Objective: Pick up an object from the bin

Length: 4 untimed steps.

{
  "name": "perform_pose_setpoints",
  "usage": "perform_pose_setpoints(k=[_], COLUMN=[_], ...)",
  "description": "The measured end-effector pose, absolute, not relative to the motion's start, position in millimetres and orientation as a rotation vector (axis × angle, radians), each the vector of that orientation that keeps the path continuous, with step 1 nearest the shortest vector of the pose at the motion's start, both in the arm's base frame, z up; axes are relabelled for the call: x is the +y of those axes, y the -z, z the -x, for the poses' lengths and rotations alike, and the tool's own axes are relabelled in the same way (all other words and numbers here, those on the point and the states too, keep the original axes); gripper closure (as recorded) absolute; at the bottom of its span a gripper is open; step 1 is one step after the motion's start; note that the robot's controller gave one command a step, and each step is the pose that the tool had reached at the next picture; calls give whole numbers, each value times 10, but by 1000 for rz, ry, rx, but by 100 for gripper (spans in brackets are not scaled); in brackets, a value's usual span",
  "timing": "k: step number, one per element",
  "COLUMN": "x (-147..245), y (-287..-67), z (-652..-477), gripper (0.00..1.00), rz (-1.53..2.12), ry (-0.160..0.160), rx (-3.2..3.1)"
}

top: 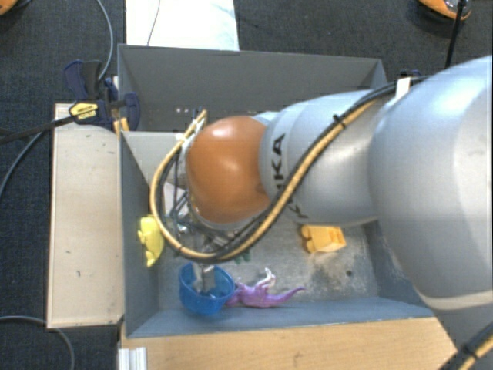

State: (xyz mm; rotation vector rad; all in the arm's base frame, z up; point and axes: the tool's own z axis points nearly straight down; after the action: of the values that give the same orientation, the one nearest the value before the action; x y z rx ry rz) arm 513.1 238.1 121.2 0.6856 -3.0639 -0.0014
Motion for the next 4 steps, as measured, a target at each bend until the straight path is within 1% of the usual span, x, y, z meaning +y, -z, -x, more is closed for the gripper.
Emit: perform_pose_setpoints(k=[1,2,3,4], x=[2178,2317,2196,2196], y=[-995,-776,-717,-717], z=[-4756,-4798,-4817,-4817], gripper=[0,0,100,100], rz=[-789,-1161,-976,-974], ry=[3,3,3,4], rx=[-3049,-2932,-3002,-3003])
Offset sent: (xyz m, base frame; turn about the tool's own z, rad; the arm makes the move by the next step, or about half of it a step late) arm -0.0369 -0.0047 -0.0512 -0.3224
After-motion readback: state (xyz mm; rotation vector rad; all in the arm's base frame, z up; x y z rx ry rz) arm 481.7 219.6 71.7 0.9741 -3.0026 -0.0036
